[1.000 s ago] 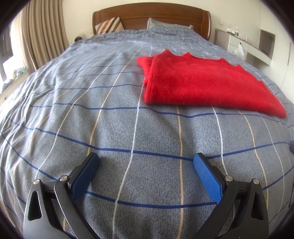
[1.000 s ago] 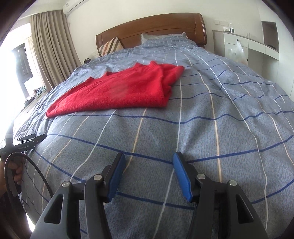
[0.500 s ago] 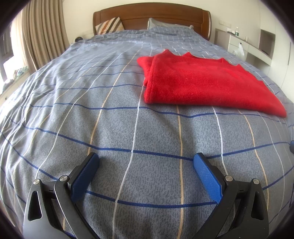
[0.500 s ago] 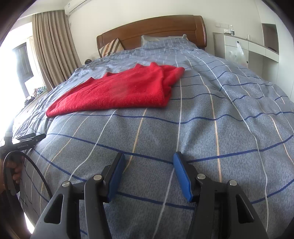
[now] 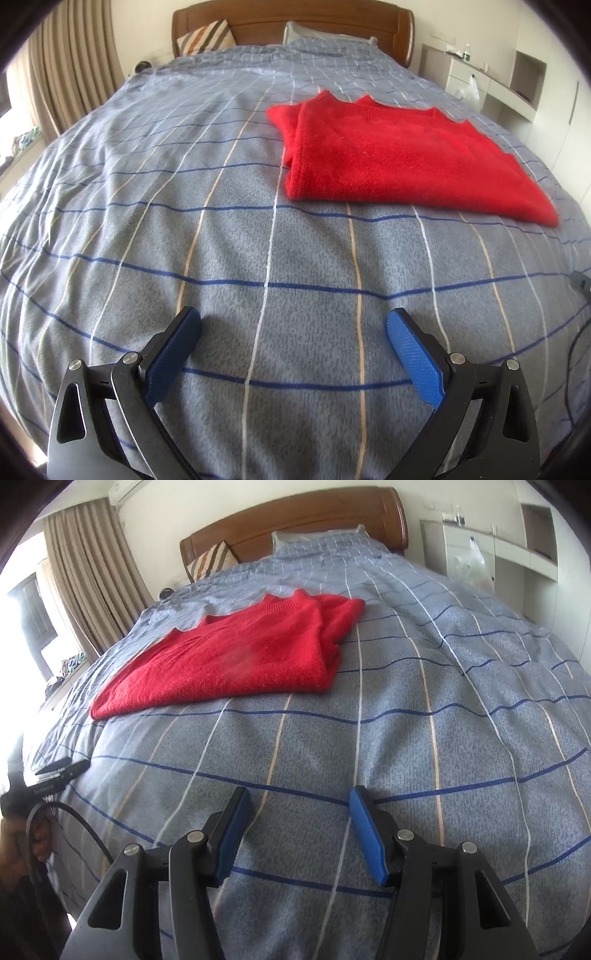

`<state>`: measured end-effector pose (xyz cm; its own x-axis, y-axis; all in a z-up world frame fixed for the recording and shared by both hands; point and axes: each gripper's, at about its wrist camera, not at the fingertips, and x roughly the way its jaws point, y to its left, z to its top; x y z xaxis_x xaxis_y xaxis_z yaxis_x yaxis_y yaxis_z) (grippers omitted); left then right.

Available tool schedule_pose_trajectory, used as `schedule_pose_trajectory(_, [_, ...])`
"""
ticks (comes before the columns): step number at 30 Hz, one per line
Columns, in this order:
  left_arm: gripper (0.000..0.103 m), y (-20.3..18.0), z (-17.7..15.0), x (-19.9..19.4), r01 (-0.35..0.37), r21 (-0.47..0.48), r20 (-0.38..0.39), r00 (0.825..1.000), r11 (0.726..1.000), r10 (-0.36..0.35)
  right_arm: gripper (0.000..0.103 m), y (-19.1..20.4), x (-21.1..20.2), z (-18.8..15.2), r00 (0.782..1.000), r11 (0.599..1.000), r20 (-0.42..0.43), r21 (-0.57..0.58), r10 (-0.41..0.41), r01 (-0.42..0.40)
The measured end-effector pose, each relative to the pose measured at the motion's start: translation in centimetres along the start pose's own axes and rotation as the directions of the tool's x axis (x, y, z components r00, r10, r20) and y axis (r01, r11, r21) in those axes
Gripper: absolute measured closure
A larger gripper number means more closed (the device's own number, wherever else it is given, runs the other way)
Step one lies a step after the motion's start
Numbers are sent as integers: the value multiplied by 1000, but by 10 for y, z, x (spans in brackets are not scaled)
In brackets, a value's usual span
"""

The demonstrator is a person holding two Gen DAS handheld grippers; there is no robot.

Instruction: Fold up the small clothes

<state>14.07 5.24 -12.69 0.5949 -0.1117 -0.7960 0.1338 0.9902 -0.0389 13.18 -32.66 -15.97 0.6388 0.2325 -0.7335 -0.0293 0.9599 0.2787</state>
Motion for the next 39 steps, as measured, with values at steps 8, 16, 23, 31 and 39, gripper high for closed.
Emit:
schedule_pose_trajectory(8, [2,33,-25,-40,109,-101,158,983,989,-93,32,-48,19,115,992,974,0,192,126,-124])
schedule_pose_trajectory(16, [2,56,-32,-26,137,-184,146,983,973,-111,85,-38,107,146,985,950,-109,299,132,-94])
schedule_pose_trajectory(23, [2,67,-29,-23,141,-219,149,983,965,-109,92,67,80,194,986,980,-54,132,157,-149])
schedule_pose_trajectory(31, [2,87,-28,-23,146,-275,160,982,950,-104,93,219,139,213,972,980,-160,-75,171,-185])
schedule_pose_trajectory(39, [2,85,-28,-22,123,-260,152,985,958,-85,40,264,185,176,810,866,-309,134,499,-482])
